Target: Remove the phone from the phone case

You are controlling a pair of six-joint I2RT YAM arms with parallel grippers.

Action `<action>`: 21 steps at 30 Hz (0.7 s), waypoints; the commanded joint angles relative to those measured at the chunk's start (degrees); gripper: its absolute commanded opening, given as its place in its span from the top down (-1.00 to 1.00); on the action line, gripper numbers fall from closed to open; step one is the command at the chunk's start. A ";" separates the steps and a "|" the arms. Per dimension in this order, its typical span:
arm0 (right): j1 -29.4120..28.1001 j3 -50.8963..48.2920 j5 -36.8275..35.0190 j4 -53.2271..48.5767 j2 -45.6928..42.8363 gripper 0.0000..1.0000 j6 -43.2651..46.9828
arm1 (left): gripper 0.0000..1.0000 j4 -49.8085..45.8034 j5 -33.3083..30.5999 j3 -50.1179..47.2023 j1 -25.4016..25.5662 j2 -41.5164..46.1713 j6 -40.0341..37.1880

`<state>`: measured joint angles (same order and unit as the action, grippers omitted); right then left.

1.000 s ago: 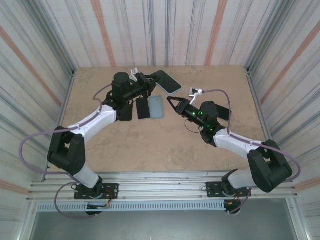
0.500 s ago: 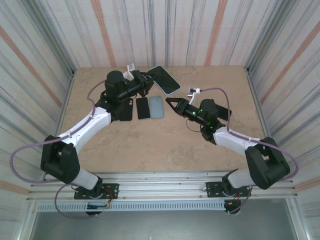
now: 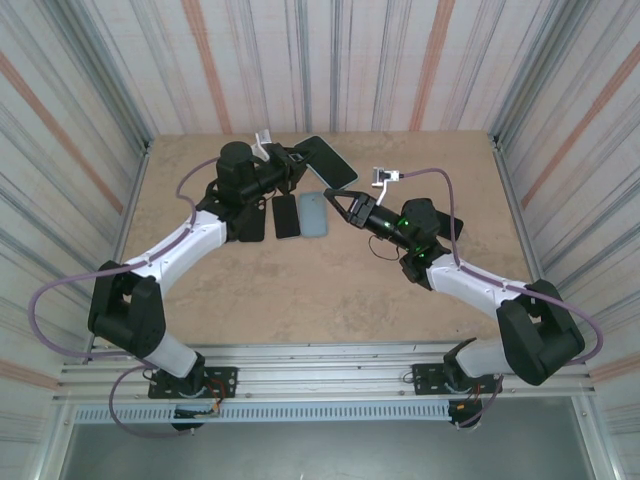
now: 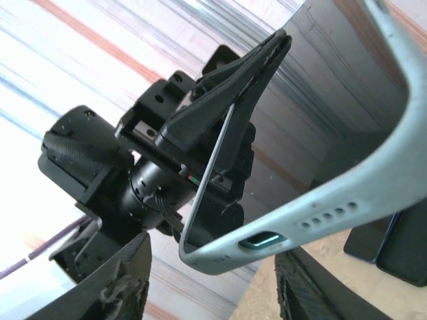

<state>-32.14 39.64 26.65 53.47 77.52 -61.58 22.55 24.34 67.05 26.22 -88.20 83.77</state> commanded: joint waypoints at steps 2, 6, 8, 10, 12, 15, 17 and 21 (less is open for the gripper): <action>0.28 0.99 -1.77 1.86 -0.61 0.18 -2.14 | 0.88 3.49 -0.46 0.54 0.67 0.31 -0.95; 0.50 1.04 -1.80 2.05 -0.09 0.36 -3.10 | 0.88 3.82 -0.57 0.56 1.01 0.31 -0.84; 0.67 0.97 -1.63 2.01 -0.07 0.42 -3.27 | 0.88 3.82 -0.61 0.54 1.12 0.38 -0.77; 0.76 0.87 -1.38 1.99 0.09 0.48 -3.33 | 0.88 3.89 -0.66 0.52 1.12 0.48 -0.50; 0.92 0.62 -1.17 1.99 0.27 0.56 -3.53 | 0.88 4.34 -0.65 0.44 1.15 0.58 0.07; 1.37 0.10 -1.10 1.35 0.22 0.64 -3.39 | 0.89 4.66 -0.39 0.45 1.21 0.84 1.26; 1.75 0.17 -0.41 -0.43 0.13 0.67 -2.55 | 0.89 4.59 -0.15 0.67 1.34 1.15 1.91; 2.79 -0.88 -1.04 -6.09 -0.41 0.76 -1.25 | 0.89 5.03 0.50 0.93 1.47 1.79 3.39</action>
<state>-31.33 39.57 27.68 52.03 77.49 -64.34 23.44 22.37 67.02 27.00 -88.23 85.36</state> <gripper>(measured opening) 0.127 0.133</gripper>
